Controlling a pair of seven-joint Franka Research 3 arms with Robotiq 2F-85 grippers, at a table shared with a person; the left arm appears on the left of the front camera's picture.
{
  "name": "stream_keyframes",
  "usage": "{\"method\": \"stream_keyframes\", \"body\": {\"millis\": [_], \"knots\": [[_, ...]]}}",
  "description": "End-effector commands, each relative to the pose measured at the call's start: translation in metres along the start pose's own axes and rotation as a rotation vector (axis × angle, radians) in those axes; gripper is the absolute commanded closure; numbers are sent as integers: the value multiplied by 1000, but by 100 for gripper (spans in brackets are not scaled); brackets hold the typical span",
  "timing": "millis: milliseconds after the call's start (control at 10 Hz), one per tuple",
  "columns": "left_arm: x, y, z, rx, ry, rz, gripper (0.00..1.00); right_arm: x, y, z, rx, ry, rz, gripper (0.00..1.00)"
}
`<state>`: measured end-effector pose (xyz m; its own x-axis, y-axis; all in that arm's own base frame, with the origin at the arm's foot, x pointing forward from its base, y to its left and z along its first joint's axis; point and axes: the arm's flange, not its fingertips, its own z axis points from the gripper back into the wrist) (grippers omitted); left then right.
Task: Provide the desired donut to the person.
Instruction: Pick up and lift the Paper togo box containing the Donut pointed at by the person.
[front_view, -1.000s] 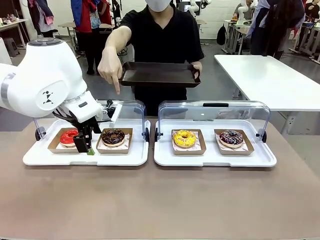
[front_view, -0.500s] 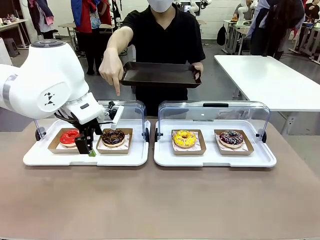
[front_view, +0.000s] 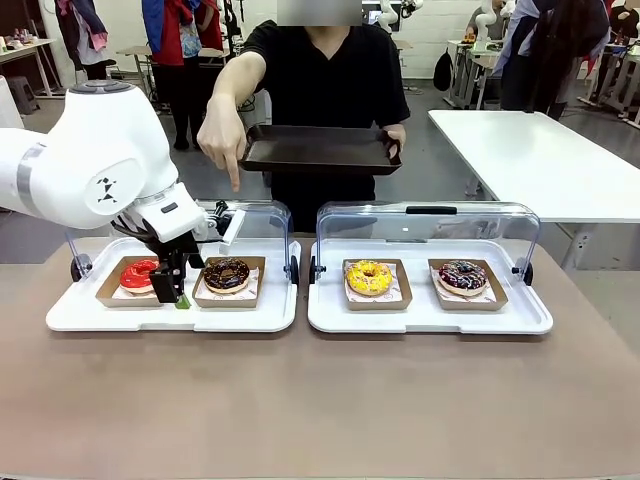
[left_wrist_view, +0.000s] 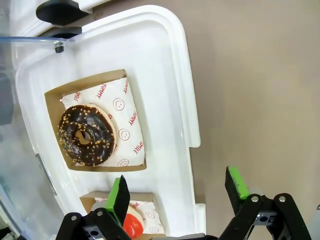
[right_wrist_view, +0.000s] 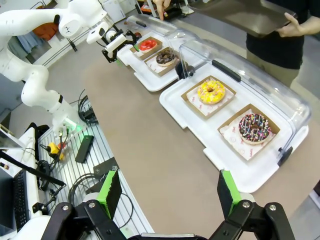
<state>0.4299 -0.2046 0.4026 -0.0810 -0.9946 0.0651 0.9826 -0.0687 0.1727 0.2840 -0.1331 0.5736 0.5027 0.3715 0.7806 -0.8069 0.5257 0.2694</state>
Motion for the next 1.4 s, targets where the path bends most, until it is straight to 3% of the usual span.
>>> {"method": "stream_keyframes", "body": {"millis": [0, 300, 800, 1300], "knots": [[-2, 8, -8, -52, -20, -16, 0, 2, -2, -1, 20, -31, 13, 0], [-2, 14, -26, -65, -31, -30, 0, 2, -2, -1, 20, -31, 13, 0], [-2, 10, -52, -27, 56, -3, 0, 2, -2, -1, 20, -31, 13, 0], [-12, 39, -58, -33, 62, 35, 0, 2, -2, -1, 20, -31, 13, 0]]}}
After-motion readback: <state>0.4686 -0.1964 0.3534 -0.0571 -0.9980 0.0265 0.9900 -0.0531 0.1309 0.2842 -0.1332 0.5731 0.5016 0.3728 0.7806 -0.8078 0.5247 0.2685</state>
